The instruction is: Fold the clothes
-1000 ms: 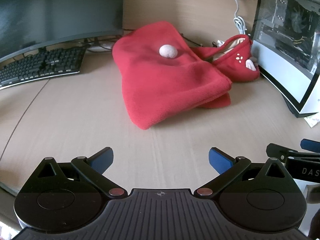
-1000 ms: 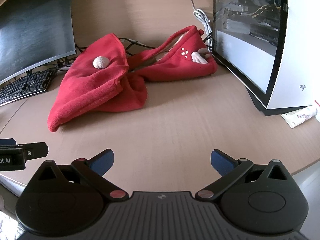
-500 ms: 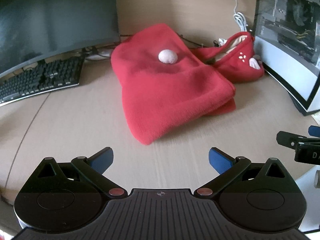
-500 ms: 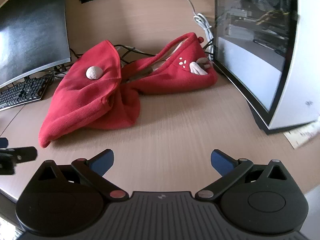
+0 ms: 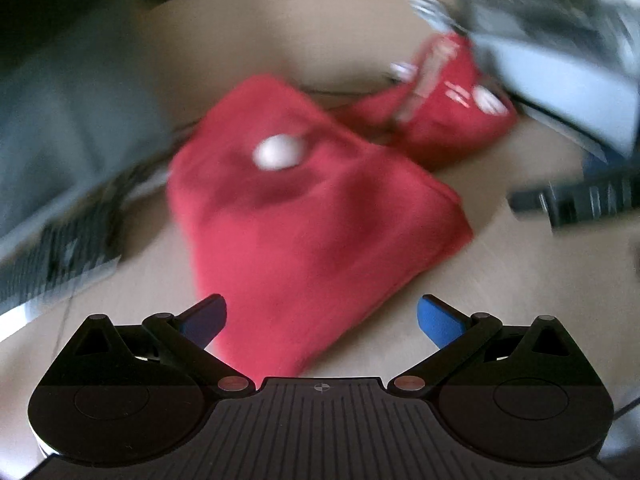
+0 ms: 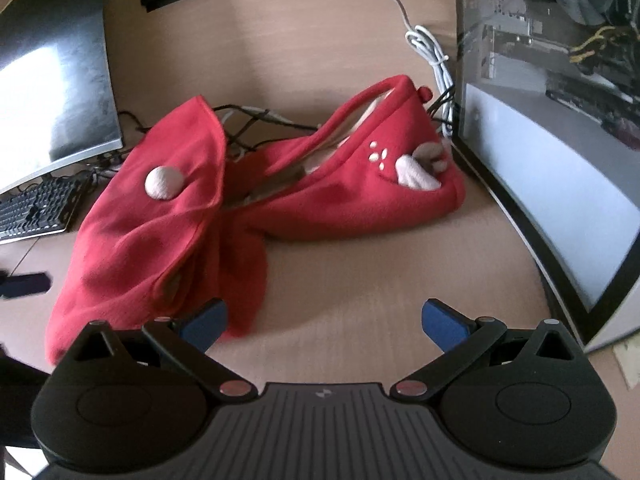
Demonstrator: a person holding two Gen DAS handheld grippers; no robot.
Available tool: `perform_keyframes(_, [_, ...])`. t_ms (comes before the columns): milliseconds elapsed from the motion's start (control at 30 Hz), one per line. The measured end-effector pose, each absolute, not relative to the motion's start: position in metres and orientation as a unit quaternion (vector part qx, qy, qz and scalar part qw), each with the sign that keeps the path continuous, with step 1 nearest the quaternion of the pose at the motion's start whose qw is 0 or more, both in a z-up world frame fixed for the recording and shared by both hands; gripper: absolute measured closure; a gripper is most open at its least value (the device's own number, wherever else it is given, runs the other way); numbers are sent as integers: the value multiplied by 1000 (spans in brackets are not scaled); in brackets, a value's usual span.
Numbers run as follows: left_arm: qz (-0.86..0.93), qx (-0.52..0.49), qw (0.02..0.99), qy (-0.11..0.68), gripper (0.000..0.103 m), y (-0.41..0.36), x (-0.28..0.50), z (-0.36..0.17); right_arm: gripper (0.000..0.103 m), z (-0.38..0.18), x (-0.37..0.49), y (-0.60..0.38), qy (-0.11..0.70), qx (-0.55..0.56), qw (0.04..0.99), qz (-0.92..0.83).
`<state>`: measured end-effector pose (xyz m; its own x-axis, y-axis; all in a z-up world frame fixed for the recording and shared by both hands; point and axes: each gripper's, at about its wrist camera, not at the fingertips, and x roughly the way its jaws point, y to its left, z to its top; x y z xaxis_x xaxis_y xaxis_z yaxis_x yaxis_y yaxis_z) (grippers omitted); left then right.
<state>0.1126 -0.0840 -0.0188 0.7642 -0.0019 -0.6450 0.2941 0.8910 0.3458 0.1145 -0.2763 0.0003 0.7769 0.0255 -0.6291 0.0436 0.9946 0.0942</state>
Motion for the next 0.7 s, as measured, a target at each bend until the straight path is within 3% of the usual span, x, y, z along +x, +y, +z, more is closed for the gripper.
perform_keyframes(133, [4,260,924,282,0,-78,145,-11,0,-1,132,-285,335,41,941,1])
perform_keyframes(267, [214,79,942,244,0,16,150,47,0,-10,160,-284,345,39,937,25])
perform_keyframes(433, [391,34,865,313,0,110,126,37,0,-8,205,-246,334,24,937,99])
perform_keyframes(567, [445,30,824,350,0,132,91,27,0,0,240,-198,317,14,934,164])
perform_keyframes(700, [404,-30,850,337,0,129,68,48,0,-2,260,-148,305,-9,928,213])
